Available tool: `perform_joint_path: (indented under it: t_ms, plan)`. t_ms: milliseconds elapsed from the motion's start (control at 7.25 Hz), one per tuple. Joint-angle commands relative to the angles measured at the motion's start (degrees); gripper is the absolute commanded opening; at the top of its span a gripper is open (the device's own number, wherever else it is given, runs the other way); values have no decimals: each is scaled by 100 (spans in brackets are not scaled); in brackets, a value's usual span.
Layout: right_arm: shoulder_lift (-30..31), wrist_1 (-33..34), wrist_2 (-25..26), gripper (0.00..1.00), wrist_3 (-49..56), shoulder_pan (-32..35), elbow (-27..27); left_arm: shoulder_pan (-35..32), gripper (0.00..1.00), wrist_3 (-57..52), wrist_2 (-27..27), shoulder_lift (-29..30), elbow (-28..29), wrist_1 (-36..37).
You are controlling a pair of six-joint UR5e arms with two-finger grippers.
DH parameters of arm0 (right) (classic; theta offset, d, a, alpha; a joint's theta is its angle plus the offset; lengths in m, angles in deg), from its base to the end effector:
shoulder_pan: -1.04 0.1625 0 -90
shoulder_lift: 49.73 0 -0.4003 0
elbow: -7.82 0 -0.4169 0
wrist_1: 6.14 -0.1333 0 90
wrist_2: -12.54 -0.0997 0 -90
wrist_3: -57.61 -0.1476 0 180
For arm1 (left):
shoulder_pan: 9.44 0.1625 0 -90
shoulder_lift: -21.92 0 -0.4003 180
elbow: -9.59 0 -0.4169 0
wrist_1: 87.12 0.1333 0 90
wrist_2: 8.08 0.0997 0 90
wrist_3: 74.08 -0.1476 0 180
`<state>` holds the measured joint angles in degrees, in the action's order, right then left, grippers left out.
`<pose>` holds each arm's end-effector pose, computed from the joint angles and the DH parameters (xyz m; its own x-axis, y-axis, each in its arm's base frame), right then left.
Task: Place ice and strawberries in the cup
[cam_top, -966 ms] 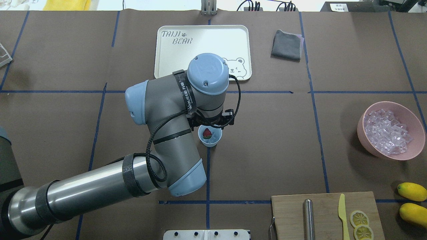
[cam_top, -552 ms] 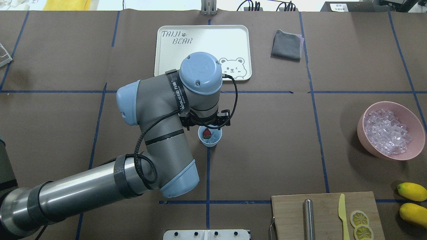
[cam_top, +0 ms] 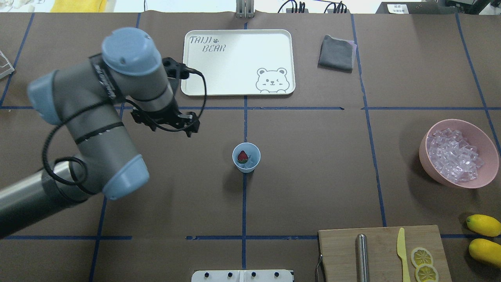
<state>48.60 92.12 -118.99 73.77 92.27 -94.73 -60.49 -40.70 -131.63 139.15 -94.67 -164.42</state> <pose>0.0451 -0.4486 0.6451 0.7239 -0.2173 0.6548 0.1875 0.9754 0.1164 0.3634 -0.5319 0.3020 0.7046 0.2353 -0.6694 -0.1955 0.9713 0.1357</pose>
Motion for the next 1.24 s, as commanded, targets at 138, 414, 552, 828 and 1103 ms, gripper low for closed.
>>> perform_joint_path:
  t_ms: [138, 414, 552, 828, 1103]
  plan:
    - [-7, 0, -4, 100, -69, 0, 7, -1456, 100, -2413, -344, -1365, 3, -74]
    - [-15, 0, 5, 100, -69, 0, 7, -2379, 100, -3754, -643, -2121, 90, -92]
    - [-15, 0, 5, 100, -69, 0, -1, -2705, 100, -4247, -644, -2404, 134, -101]
    - [-33, 0, 5, 100, -69, 0, -1, -3163, 100, -4646, -644, -2784, 283, -162]
    - [-24, -9, 5, 100, -69, 0, -1, -3778, 100, -5060, -975, -3171, 633, -461]
